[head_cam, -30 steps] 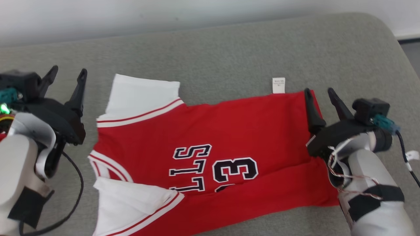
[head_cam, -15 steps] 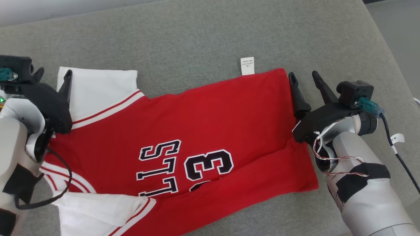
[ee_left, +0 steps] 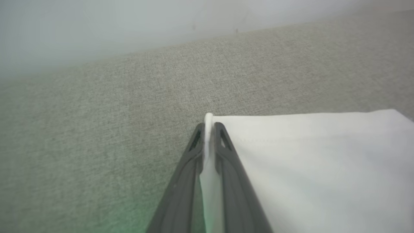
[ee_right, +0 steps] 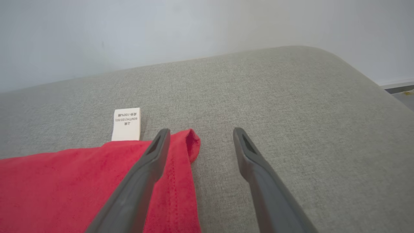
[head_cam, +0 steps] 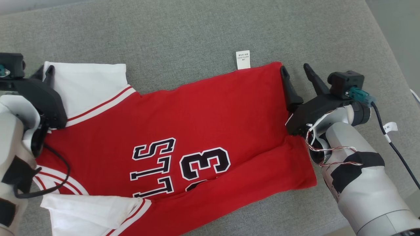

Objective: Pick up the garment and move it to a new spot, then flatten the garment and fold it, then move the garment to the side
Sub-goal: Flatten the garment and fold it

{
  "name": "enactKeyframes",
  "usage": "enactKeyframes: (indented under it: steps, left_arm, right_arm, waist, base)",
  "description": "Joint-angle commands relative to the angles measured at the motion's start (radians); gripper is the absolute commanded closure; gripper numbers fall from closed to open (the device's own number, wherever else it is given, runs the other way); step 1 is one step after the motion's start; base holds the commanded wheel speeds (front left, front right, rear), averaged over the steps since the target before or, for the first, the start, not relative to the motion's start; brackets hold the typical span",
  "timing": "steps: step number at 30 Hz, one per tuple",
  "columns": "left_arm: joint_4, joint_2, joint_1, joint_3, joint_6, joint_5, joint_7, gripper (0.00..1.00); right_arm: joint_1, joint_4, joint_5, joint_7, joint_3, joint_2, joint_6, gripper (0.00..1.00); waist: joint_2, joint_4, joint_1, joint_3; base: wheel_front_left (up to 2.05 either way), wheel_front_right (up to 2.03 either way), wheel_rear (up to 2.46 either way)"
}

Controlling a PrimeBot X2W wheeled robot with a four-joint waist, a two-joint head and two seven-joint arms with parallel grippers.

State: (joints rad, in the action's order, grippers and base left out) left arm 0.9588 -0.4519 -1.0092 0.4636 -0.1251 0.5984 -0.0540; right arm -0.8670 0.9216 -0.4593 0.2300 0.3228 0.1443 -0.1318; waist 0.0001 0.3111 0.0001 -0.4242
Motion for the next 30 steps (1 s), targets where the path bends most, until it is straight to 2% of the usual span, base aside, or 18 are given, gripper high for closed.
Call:
enactKeyframes:
  steps: [1,4,13,14,15,16,18,24,30]
  left_arm:
    - [0.012,0.011,-0.009,0.011,-0.004,0.003,0.006,1.0]
    - [0.009,0.033,-0.019,0.029,-0.005,0.022,0.036,1.0]
    - [-0.018,0.044,-0.048,0.095,-0.005,0.069,0.072,1.0]
    - [-0.02,0.044,-0.05,0.103,-0.005,0.076,0.074,1.0]
    - [-0.021,0.044,-0.056,0.11,-0.005,0.081,0.079,1.0]
    - [-0.023,0.045,-0.062,0.117,-0.005,0.086,0.083,1.0]
    - [-0.026,0.047,-0.067,0.131,-0.005,0.098,0.094,1.0]
    - [-0.015,0.025,-0.082,0.132,-0.005,0.131,0.17,1.0]
    - [-0.028,0.018,-0.051,0.158,-0.004,0.155,0.235,1.0]
  right_arm:
    - [-0.016,0.012,-0.013,-0.006,0.008,-0.002,0.002,0.0]
    - [-0.037,0.043,-0.032,-0.027,0.017,-0.001,0.002,0.0]
    - [-0.106,0.146,-0.078,-0.114,0.042,0.001,0.002,0.0]
    - [-0.113,0.167,-0.081,-0.135,0.044,0.002,0.002,0.48]
    - [-0.121,0.184,-0.079,-0.152,0.05,0.004,0.002,0.7]
    - [-0.133,0.198,-0.087,-0.16,0.049,0.002,0.002,1.0]
    - [-0.156,0.224,-0.086,-0.155,0.044,0.007,0.002,1.0]
    - [-0.204,0.267,-0.069,-0.047,0.038,0.025,0.002,1.0]
    - [-0.179,0.28,-0.099,-0.002,0.036,0.043,0.002,1.0]
  waist:
    - [-0.0001,-0.005,-0.0001,-0.002]
    - [-0.0001,-0.02,-0.0001,0.001]
    - [-0.0001,-0.079,-0.0001,0.004]
    - [-0.0001,-0.086,-0.0001,0.001]
    - [-0.0001,-0.092,-0.0001,-0.002]
    - [-0.0001,-0.098,-0.0001,-0.004]
    - [-0.0001,-0.108,-0.0001,-0.006]
    - [-0.0001,-0.134,-0.0001,0.029]
    - [-0.0001,-0.168,-0.0001,0.086]
  base:
    - [0.0,0.0,0.0]
    - [0.0,0.0,0.0]
    - [0.0,0.0,0.0]
    - [0.0,0.0,0.0]
    - [0.0,0.0,0.0]
    - [0.0,0.0,0.0]
    - [0.0,0.0,0.0]
    - [0.0,0.0,0.0]
    - [0.0,0.0,0.0]
